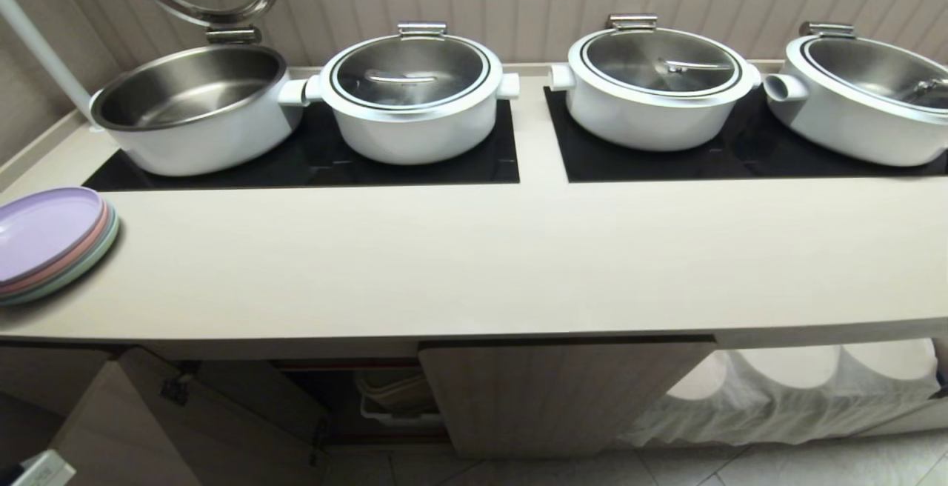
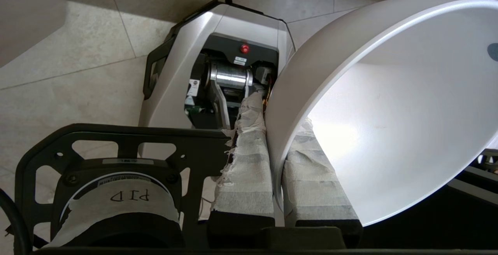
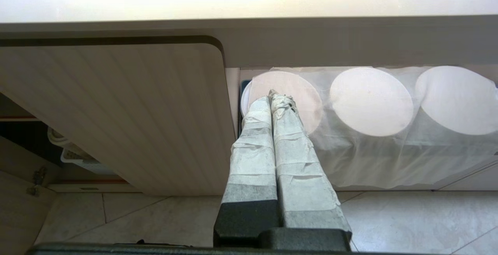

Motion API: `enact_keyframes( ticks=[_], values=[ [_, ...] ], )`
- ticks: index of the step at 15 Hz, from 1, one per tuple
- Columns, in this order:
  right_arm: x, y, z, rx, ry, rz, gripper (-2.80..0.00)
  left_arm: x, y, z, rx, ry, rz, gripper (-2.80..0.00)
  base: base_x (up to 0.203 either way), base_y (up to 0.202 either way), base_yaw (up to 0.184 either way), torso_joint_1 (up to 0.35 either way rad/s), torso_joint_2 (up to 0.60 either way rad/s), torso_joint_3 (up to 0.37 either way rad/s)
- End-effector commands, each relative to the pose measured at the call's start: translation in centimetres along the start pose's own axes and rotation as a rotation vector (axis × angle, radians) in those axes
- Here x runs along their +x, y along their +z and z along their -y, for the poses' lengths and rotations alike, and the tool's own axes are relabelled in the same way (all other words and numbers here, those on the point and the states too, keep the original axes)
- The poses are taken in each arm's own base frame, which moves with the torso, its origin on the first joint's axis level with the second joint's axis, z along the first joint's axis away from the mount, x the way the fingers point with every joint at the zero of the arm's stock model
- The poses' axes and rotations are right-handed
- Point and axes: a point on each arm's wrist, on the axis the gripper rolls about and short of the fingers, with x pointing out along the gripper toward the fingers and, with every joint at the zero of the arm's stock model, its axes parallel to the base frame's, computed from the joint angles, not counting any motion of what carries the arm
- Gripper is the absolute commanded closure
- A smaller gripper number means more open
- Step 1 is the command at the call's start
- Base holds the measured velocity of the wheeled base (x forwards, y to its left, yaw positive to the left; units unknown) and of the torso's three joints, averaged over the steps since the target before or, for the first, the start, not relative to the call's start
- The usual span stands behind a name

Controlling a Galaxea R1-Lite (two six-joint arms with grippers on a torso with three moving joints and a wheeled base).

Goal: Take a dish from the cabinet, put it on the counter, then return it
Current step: Place it on the table

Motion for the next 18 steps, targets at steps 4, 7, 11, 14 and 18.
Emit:
enact_keyframes(
  ticks=[4, 7, 11, 14, 18],
  values=[
    [0.0, 0.01, 0.0, 0.0, 0.0, 0.002, 0.0, -0.01, -0.03, -0.01, -0.004, 0.0, -0.002, 0.0, 0.0, 0.0, 0.0, 0.153, -0.32, -0.161],
    [0.0, 0.01, 0.0, 0.0, -0.001, 0.002, 0.0, -0.01, -0.03, -0.01, -0.004, 0.0, -0.002, 0.0, 0.0, 0.0, 0.0, 0.124, -0.23, -0.114],
    [0.0, 0.01, 0.0, 0.0, -0.001, 0.002, 0.0, -0.01, -0.03, -0.02, -0.005, 0.0, -0.001, 0.0, 0.0, 0.0, 0.0, 0.086, -0.18, -0.092],
    [0.0, 0.01, 0.0, 0.0, 0.001, 0.002, 0.0, 0.01, -0.05, -0.04, -0.005, 0.001, -0.002, 0.0, 0.0, 0.0, 0.0, 0.077, -0.16, -0.08],
    [0.0, 0.01, 0.0, 0.0, 0.001, 0.002, 0.0, 0.05, -0.09, -0.08, -0.005, 0.002, -0.004, 0.0, 0.0, 0.0, 0.0, 0.072, -0.15, -0.07]
  ],
)
